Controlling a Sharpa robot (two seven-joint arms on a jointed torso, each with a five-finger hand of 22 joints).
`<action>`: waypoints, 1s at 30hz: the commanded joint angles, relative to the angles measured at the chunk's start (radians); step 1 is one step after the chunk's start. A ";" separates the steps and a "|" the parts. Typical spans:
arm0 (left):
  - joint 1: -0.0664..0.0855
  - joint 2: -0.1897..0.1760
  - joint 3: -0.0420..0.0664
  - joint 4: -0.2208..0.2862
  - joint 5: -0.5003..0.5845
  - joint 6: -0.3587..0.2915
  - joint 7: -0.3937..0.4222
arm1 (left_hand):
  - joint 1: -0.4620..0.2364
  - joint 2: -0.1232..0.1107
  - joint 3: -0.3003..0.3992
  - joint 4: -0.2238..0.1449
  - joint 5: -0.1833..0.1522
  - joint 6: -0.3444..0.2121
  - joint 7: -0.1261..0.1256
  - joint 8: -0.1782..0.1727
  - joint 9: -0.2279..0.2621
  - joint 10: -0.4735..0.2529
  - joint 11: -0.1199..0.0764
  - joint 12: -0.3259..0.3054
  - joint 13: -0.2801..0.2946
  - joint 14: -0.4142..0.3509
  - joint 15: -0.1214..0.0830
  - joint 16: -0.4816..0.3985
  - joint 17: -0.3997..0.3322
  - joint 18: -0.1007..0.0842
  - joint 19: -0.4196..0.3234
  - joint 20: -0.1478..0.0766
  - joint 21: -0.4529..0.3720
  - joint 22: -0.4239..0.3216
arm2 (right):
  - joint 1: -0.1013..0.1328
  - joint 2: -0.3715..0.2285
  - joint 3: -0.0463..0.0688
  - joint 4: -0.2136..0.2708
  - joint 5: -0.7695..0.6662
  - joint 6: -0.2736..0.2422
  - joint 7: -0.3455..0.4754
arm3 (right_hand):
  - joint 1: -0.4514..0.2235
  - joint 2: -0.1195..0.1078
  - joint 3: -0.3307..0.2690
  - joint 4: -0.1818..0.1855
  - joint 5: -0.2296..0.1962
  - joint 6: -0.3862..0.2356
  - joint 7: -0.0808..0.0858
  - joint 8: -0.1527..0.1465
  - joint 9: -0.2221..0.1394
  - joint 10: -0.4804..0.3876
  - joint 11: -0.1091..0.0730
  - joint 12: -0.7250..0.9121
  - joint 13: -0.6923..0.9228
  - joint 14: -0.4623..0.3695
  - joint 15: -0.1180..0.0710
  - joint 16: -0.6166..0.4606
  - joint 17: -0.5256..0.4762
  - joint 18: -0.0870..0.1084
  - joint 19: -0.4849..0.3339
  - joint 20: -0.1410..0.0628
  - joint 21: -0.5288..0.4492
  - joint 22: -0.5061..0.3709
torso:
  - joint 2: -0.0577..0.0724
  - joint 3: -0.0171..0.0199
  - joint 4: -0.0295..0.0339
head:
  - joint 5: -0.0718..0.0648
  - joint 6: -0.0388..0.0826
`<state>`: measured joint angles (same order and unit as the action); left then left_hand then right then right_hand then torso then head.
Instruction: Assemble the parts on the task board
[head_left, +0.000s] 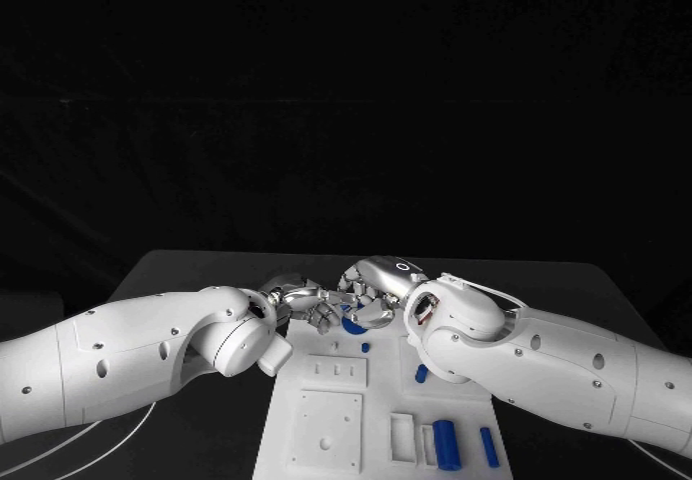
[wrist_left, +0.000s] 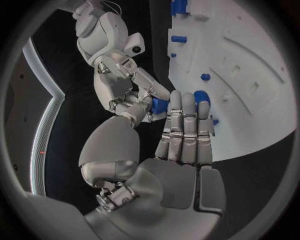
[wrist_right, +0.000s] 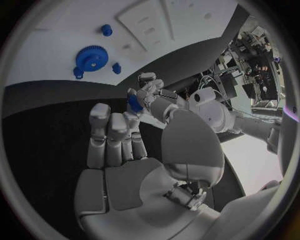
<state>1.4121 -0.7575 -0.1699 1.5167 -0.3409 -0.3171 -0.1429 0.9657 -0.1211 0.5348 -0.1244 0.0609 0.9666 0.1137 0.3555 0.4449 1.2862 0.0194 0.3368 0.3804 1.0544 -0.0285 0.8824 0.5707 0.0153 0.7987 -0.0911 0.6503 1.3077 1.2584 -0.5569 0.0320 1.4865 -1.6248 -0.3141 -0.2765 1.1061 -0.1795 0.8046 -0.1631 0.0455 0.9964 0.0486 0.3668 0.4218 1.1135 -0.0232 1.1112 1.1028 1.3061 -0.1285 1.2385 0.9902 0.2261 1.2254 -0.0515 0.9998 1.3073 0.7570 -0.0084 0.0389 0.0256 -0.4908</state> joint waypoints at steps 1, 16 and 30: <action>0.003 0.002 0.002 0.005 -0.008 0.007 0.011 | 0.022 0.030 0.018 -0.016 0.001 0.011 -0.001 0.003 0.002 0.007 -0.002 0.004 0.002 0.005 0.000 0.006 0.000 0.001 0.006 -0.034 0.006 0.000 | -0.002 0.000 -0.001 0.001 -0.013 0.023 0.008 | 0.003 0.002 0.008 -0.001 0.005 0.042 0.038 0.003 0.023 0.006 -0.002 0.001 -0.001 0.001 -0.003 -0.005 0.001 0.036 0.005 0.000 0.005 0.013 | 0.000 -0.0003 -0.0001 | 0.000 -0.001; 0.003 -0.001 0.002 0.003 -0.009 0.009 0.013 | 0.061 0.094 0.145 -0.046 0.000 0.036 -0.009 0.005 0.011 0.026 -0.007 0.003 0.007 0.004 0.001 0.011 -0.004 -0.008 0.004 -0.034 0.012 0.001 | -0.003 -0.002 -0.001 -0.003 -0.012 0.031 0.007 | 0.003 0.002 0.009 -0.001 0.005 0.042 0.038 0.003 0.023 0.007 -0.002 0.000 -0.001 0.002 -0.003 -0.005 0.001 0.036 0.006 0.000 0.005 0.013 | 0.000 0.0005 -0.0003 | 0.002 -0.001; 0.003 0.000 0.002 0.001 -0.016 0.022 0.010 | 0.004 0.100 0.156 -0.041 -0.004 0.072 -0.025 0.023 0.041 0.060 -0.023 0.021 0.023 0.020 -0.009 0.034 0.003 -0.008 0.014 -0.043 0.026 0.005 | -0.007 -0.002 -0.002 -0.006 -0.012 0.039 0.006 | 0.002 0.001 0.010 -0.001 0.005 0.042 0.038 0.003 0.023 0.007 -0.002 0.000 -0.001 0.002 -0.003 -0.005 0.001 0.036 0.006 0.000 0.005 0.013 | 0.000 0.0007 -0.0003 | 0.000 -0.002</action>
<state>1.4122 -0.7589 -0.1701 1.5169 -0.3477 -0.3069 -0.1445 0.9807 -0.0216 0.6892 -0.1710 0.0591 1.0070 0.1159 0.3732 0.4836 1.3387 -0.0040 0.3522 0.4019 1.0695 -0.0367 0.9122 0.5729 0.0154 0.8065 -0.0946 0.6735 1.3074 1.2548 -0.5601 0.0320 1.4801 -1.6280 -0.3018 -0.2797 1.1062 -0.1871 0.8092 -0.1639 0.0466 0.9947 0.0503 0.3668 0.4218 1.1135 -0.0232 1.1112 1.1029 1.3061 -0.1280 1.2385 0.9899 0.2266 1.2254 -0.0512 0.9990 1.3081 0.7569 -0.0078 0.0387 0.0260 -0.4921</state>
